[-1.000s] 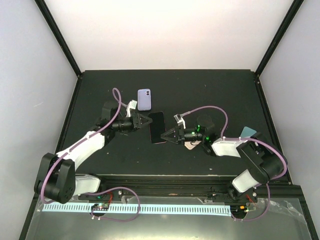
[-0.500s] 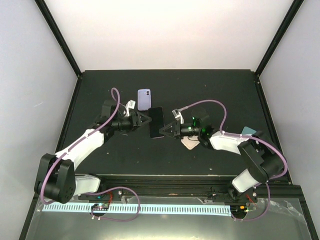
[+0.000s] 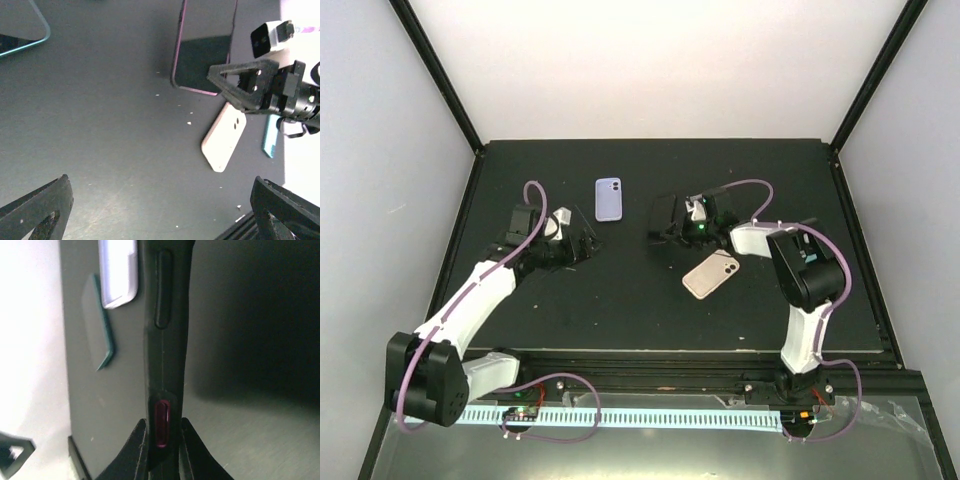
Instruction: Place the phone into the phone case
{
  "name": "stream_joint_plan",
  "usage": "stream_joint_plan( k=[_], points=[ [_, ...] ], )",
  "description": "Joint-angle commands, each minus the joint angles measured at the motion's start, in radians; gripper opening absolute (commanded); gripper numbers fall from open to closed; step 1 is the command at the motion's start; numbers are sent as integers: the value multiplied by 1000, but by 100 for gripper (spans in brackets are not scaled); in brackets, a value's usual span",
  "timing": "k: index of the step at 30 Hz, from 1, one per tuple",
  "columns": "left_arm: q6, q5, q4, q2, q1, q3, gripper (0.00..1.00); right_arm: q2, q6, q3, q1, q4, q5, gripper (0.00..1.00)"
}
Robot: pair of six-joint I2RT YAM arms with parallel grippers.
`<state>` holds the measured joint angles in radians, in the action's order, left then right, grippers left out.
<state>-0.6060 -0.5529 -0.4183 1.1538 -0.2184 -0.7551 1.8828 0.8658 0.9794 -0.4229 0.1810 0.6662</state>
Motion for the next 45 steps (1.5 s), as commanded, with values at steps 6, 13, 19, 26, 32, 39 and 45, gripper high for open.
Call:
stream_joint_plan(
  k=[6, 13, 19, 26, 32, 39, 45],
  points=[
    [63, 131, -120, 21, 80, -36, 99, 154, -55, 175, 54, -133, -93, 10],
    [11, 218, -98, 107, 141, -46, 95, 151, -67, 195, 60, -232, -161, 31],
    [-52, 349, -50, 205, 161, -99, 86, 55, -88, 167, 61, -315, -219, 53],
    [21, 310, -12, 334, 162, -218, 88, -102, -71, 101, 61, -484, -335, 63],
    [-1, 376, 35, 444, 160, -309, 83, -203, 17, 64, 61, -665, -448, 64],
    [72, 351, 101, 619, 126, -483, 77, -288, 2, 28, 61, -712, -476, 62],
    [91, 350, 106, 772, 87, -616, 55, -354, -25, -17, 61, -668, -468, 62]
  ],
)
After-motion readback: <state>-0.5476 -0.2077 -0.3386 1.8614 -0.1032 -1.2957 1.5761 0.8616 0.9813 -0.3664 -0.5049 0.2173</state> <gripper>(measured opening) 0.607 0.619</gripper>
